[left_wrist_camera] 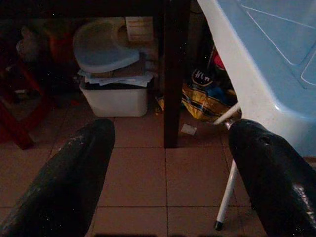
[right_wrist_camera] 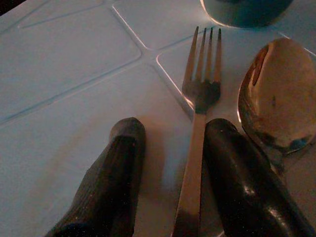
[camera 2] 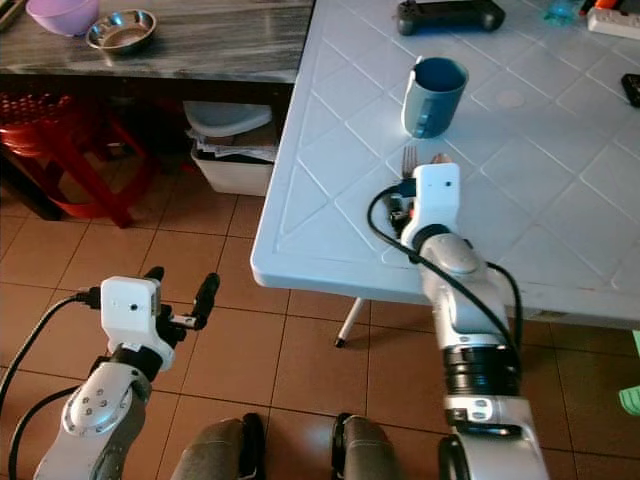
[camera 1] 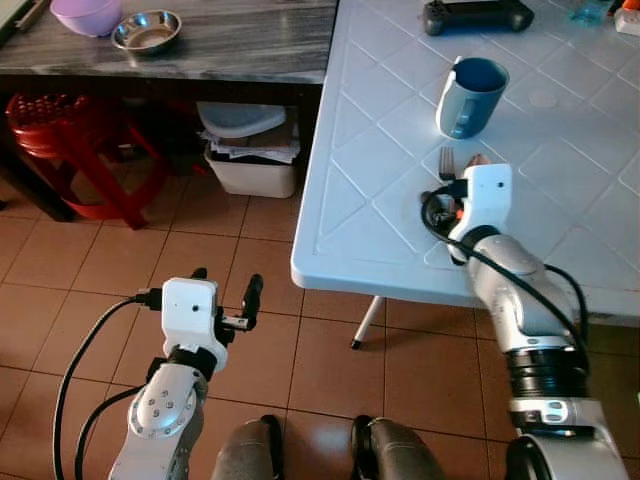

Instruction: Setting the table

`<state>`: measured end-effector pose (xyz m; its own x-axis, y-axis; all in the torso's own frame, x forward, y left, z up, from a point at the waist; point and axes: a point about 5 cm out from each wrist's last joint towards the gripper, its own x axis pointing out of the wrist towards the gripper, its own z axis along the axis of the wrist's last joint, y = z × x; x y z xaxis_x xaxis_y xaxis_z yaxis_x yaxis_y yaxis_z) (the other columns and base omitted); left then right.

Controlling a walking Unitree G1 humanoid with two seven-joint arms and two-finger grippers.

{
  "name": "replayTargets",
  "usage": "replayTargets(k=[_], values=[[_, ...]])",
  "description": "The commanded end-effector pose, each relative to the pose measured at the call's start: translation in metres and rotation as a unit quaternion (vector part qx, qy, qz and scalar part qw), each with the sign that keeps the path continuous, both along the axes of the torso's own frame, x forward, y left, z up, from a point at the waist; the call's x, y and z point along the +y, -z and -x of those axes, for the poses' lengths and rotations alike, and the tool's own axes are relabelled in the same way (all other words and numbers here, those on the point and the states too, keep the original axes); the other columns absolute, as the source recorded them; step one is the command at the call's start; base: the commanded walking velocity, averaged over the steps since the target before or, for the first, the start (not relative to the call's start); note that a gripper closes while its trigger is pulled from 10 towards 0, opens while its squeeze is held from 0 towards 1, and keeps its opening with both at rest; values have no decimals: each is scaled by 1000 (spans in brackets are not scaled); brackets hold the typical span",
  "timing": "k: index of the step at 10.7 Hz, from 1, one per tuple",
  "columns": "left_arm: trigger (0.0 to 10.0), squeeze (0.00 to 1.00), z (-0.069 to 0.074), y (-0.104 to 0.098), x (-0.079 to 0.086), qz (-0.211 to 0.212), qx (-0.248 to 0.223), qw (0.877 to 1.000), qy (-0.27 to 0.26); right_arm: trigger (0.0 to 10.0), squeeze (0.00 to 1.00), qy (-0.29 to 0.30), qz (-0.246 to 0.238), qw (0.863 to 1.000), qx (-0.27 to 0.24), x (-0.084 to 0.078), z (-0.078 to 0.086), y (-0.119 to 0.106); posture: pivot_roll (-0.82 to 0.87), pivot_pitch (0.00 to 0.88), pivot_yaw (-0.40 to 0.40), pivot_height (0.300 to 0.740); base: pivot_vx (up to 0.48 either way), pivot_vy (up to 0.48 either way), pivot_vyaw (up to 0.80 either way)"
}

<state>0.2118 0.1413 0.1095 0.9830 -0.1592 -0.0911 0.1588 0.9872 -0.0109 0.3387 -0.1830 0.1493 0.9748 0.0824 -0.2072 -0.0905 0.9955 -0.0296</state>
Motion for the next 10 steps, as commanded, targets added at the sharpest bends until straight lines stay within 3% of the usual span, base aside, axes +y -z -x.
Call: replayTargets(k=[1, 6, 10], values=[[10000, 0, 2, 0, 1, 1, 2, 1000, -1, 0, 0, 28, -3, 994, 104, -12, 12, 42, 20, 219, 43, 740, 0, 0, 0], [10000, 0, 4, -4, -4, 24, -10, 999, 26, 0, 0, 71, -28, 989, 128, -17, 23, 58, 19, 212, 43, 740, 0, 0, 0], [10000, 0, 3, -3, -3, 19, -8, 1000, 19, 0, 0, 60, -60, 988, 126, -3, 31, 63, 20, 199, 40, 740, 0, 0, 0]])
